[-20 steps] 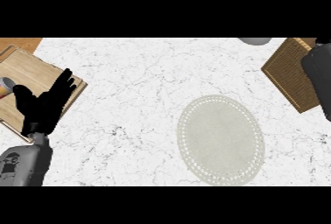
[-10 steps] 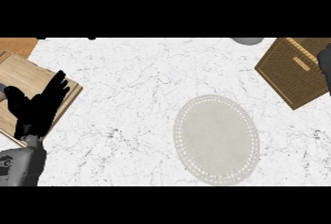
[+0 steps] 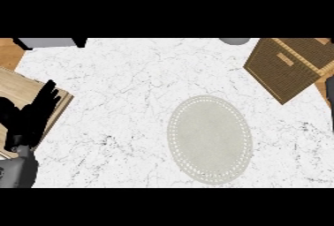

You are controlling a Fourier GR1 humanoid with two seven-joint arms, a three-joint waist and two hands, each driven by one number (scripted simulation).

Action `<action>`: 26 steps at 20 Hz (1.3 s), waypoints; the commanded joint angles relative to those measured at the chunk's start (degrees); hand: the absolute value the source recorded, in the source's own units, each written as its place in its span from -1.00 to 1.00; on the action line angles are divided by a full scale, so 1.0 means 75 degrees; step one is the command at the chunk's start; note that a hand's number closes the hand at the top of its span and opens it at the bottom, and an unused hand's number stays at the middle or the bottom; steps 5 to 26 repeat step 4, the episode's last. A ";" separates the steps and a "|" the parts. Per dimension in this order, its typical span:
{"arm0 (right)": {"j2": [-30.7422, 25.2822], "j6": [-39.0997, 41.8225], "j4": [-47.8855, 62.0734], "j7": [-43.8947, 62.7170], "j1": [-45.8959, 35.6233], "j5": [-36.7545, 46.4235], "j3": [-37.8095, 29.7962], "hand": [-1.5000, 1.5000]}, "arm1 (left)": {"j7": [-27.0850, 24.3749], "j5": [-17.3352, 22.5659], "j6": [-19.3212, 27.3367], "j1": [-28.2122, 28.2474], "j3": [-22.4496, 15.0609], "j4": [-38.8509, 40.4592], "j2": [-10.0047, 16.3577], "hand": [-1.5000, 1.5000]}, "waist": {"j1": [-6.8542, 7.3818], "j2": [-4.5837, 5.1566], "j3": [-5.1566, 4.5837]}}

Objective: Pick the bell pepper from the placemat and place it in the basket

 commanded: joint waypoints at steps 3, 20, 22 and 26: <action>0.0282 0.1359 -0.2726 0.0073 0.2042 -0.1059 0.0473 -1.00 | -0.0015 0.0099 0.0041 0.0202 0.0216 0.0029 0.0049 0.00 | -0.0287 -0.0067 -0.0010; 0.0222 0.1618 -0.3109 0.0062 0.2471 -0.1298 0.0519 -1.00 | 0.0136 0.0003 0.0117 0.0125 0.0095 -0.0146 0.0015 0.00 | -0.0294 -0.0061 -0.0001; 0.0222 0.1618 -0.3109 0.0062 0.2471 -0.1298 0.0519 -1.00 | 0.0136 0.0003 0.0117 0.0125 0.0095 -0.0146 0.0015 0.00 | -0.0294 -0.0061 -0.0001; 0.0222 0.1618 -0.3109 0.0062 0.2471 -0.1298 0.0519 -1.00 | 0.0136 0.0003 0.0117 0.0125 0.0095 -0.0146 0.0015 0.00 | -0.0294 -0.0061 -0.0001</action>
